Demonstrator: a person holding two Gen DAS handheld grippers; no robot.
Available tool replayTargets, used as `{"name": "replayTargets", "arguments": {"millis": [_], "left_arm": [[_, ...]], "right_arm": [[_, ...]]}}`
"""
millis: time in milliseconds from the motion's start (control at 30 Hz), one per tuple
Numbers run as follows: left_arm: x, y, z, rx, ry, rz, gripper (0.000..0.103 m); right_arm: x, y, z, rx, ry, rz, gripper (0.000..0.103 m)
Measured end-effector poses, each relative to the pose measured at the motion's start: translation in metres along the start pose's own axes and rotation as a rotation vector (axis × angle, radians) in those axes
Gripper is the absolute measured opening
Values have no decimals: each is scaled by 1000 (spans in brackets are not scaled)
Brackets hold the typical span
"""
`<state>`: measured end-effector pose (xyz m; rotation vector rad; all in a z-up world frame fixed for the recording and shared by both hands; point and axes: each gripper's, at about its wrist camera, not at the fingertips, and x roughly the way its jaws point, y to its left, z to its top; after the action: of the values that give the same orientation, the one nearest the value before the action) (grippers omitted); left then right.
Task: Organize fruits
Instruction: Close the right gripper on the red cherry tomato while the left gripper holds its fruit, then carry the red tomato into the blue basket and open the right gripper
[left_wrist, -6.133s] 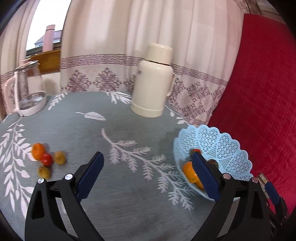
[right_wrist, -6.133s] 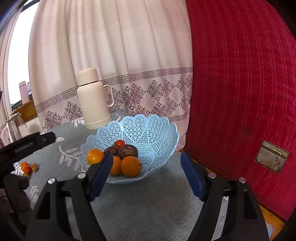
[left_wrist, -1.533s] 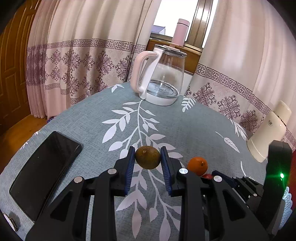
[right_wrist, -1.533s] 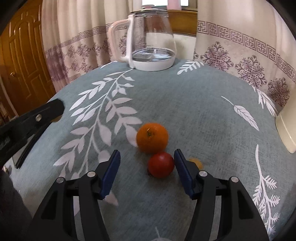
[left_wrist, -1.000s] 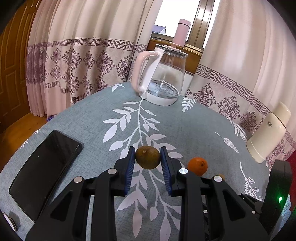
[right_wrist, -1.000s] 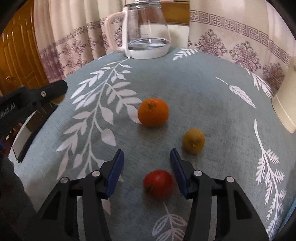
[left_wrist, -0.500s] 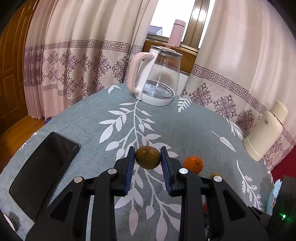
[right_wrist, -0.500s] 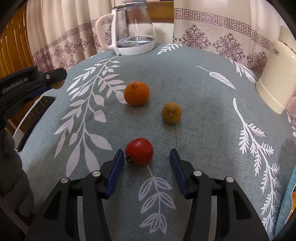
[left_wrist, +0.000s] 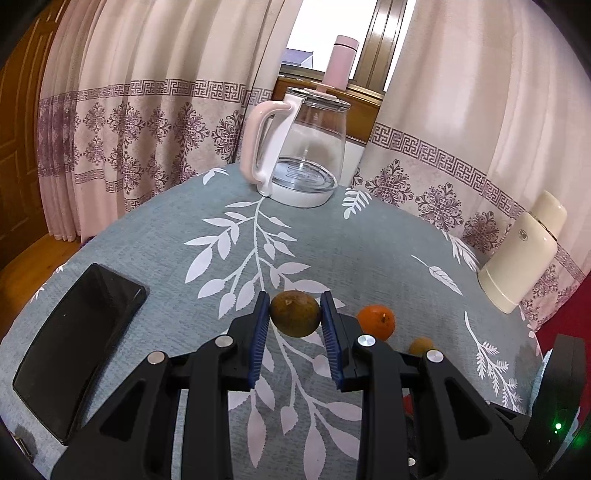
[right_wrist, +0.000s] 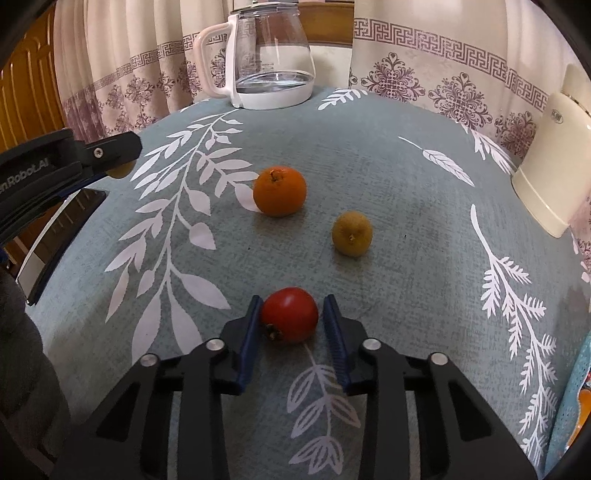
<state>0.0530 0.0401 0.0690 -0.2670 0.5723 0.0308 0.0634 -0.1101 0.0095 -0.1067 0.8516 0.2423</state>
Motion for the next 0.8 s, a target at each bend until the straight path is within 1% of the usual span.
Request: {"name": "replayTargets", "arguments": {"millis": [33,167,267,400,467,633,800], "left_arm": [[0,-1,0,2,1,-5,29],[1,-3,-1,-2,25,-68,29],[3,-6,-3,3,41,-116,29],[3,-9,-4,4,52,-161,29],[4,-10,-4,1,58,-180,29],[5,-14,-7,-3,88,-269,29],[1,-22,-9,26,82,-306,29]], "right_arm": [[-1,1,-1,2,-1,2,31],[-7,1,-5,13,-6,3,30],[-14,0,-7,28,-18,7,30],[-28,-4,-11,55,-41,3,30],[-36,-9,-14,75,-54,-4,30],[-54,-24,-22,128,-78,-27,30],[-75,-42,-28,188,-104,-47,30]]}}
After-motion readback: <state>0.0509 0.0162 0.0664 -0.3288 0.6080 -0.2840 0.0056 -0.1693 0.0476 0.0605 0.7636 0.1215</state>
